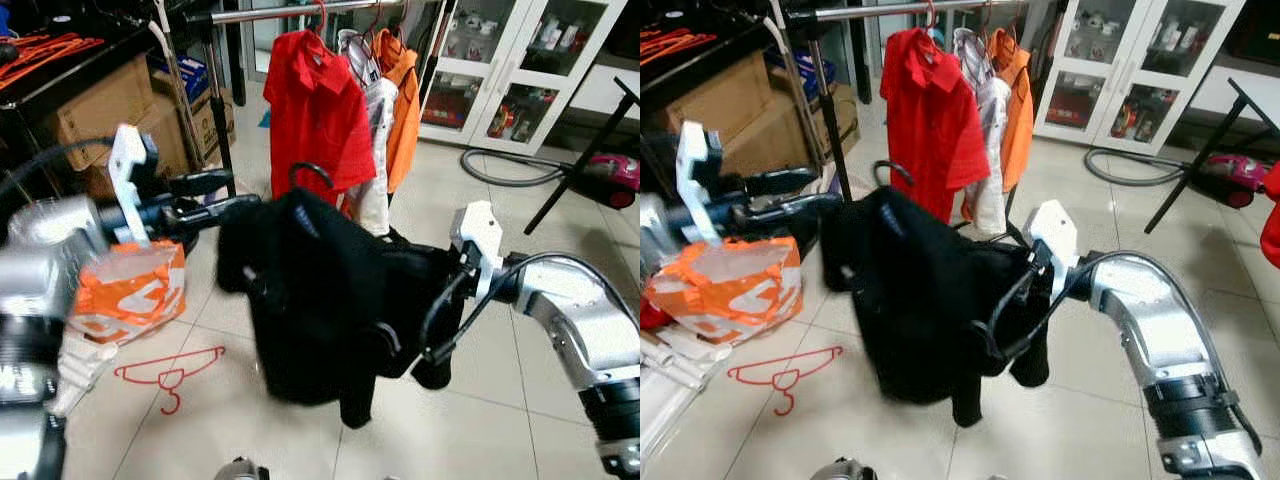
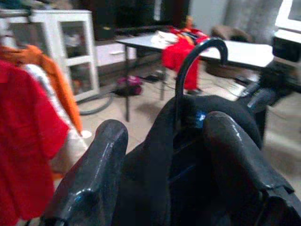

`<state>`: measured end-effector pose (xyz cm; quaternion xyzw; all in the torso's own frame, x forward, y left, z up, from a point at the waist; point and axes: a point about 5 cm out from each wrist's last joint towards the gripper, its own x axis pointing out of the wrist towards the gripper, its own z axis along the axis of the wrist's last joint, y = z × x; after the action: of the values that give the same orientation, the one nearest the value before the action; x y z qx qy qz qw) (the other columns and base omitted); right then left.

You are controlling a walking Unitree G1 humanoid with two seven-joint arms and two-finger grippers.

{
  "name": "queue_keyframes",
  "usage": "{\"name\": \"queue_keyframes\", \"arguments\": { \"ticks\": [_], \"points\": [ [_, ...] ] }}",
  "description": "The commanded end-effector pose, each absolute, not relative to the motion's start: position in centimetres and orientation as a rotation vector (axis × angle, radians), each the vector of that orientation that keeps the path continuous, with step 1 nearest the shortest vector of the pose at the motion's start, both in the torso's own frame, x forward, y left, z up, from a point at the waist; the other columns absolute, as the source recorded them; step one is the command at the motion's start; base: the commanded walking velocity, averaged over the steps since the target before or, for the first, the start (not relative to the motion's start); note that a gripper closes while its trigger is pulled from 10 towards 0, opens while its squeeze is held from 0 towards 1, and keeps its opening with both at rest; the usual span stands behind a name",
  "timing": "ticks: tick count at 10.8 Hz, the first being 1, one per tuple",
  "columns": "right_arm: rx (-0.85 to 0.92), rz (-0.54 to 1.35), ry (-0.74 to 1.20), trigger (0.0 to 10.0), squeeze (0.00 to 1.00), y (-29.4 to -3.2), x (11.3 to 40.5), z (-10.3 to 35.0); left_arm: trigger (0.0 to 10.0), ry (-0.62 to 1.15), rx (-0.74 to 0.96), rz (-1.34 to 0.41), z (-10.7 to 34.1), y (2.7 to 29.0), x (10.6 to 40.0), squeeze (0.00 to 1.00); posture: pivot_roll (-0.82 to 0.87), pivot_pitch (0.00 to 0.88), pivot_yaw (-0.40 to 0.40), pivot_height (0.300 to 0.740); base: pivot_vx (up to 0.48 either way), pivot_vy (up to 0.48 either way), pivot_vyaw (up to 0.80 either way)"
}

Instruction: Hang hanger

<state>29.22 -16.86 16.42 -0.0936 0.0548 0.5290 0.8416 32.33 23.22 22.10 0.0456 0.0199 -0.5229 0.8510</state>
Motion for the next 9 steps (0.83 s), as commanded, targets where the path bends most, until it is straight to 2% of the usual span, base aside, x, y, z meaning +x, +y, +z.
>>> {"name": "queue_keyframes", "arguments": {
  "ticks": [1, 4, 5, 8, 9],
  "points": [
    [-0.213, 1.161, 0.064, 0.0, 0.0, -16.6, 29.1, 17.9, 10.0, 0.064, 0.135, -1.155, 22.6, 22.9, 32.5, 0.0, -0.05, 0.0, -0.027, 0.74, 0.0, 0.0, 0.0],
    [-0.212, 1.171, 0.063, 0.0, 0.0, -16.3, 28.9, 18.0, 10.0, 0.051, 0.19, -1.218, 23.4, 22.0, 32.9, 0.0, -0.06, 0.002, -0.019, 0.74, 0.0, 0.0, 0.0],
    [-0.199, 1.159, 0.06, 0.0, 0.0, -16.2, 28.9, 17.8, 10.0, 0.034, 0.256, -1.256, 23.5, 20.9, 32.6, 0.0, -0.06, 0.004, -0.015, 0.74, 0.0, 0.0, 0.0],
    [-0.174, 1.161, 0.061, 0.0, 0.0, -15.8, 28.5, 17.6, 10.0, 0.005, 0.254, -1.287, 23.3, 19.7, 32.5, 0.0, -0.07, 0.006, -0.007, 0.74, 0.0, 0.0, 0.0],
    [-0.163, 1.153, 0.066, 0.0, 0.0, -16.0, 28.4, 17.3, 10.0, -0.054, 0.256, -1.315, 24.2, 18.8, 32.1, 0.0, -0.07, 0.006, -0.006, 0.74, 0.0, 0.0, 0.0]
  ]
}}
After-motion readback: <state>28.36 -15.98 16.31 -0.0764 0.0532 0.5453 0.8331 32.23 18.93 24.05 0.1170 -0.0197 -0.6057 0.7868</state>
